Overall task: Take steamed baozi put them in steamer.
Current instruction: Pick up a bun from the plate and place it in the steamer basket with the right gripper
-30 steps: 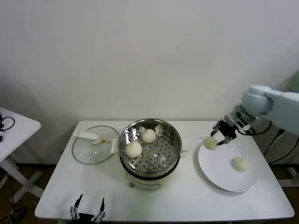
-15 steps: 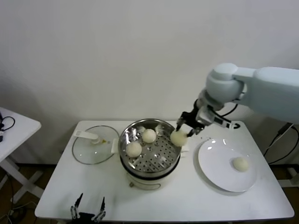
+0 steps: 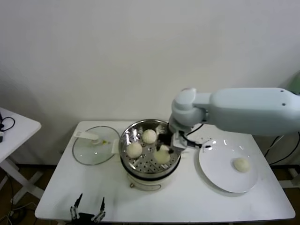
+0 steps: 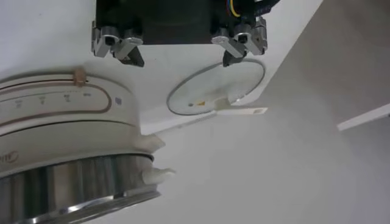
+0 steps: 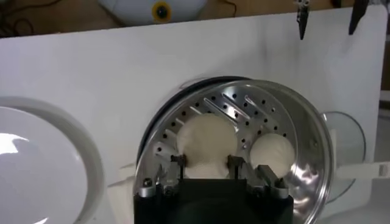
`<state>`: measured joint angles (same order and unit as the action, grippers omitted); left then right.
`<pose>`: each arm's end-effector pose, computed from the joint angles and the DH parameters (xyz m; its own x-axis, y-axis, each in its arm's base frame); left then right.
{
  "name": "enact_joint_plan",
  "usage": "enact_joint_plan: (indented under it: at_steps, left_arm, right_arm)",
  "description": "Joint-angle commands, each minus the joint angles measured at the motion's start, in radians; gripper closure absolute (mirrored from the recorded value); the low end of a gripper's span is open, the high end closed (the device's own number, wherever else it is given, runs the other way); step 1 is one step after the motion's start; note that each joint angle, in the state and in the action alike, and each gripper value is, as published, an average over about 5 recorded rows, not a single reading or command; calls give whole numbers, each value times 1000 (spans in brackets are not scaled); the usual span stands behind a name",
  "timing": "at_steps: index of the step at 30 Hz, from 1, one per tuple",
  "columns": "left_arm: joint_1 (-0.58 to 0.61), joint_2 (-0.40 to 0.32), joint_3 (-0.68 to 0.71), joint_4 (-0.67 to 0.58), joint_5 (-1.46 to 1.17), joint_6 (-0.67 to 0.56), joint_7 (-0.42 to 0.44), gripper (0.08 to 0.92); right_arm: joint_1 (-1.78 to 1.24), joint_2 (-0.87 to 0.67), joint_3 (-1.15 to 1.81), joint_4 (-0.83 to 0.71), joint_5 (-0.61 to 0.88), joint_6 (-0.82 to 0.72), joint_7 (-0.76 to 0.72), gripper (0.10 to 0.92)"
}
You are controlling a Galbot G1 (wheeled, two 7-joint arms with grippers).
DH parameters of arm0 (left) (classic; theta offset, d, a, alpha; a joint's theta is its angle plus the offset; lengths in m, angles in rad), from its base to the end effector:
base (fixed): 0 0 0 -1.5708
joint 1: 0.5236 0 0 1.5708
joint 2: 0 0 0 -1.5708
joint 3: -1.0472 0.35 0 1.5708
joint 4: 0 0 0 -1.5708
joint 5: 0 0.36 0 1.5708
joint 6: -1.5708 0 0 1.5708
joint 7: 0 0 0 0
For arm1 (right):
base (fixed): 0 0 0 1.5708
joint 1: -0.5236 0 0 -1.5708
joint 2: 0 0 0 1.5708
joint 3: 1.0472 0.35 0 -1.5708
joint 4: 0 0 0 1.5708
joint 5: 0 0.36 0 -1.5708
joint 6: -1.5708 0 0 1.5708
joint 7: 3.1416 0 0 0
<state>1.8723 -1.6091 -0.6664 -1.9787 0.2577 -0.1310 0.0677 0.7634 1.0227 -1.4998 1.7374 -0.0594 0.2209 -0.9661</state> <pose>0.0685 0.0391 -0.3820 -0.9510 -0.0443 0.3061 0.0484 0.9562 0.2887 0.4392 0.1212 -0.0524 -0.1544 -0.1877 0.9700 -0.1420 -0.9674 -0.2098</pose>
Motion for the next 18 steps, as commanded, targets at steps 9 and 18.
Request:
enact_joint_plan:
  at_steps: [9, 18]
  left_arm:
    - [-4, -4, -7, 8, -3, -1, 0, 177]
    - [-3, -4, -9, 7, -2, -3, -1, 177]
  right_arm:
    - [-191, 122, 23, -134, -51, -7, 42, 517]
    - [-165, 106, 41, -139, -24, 14, 66, 407]
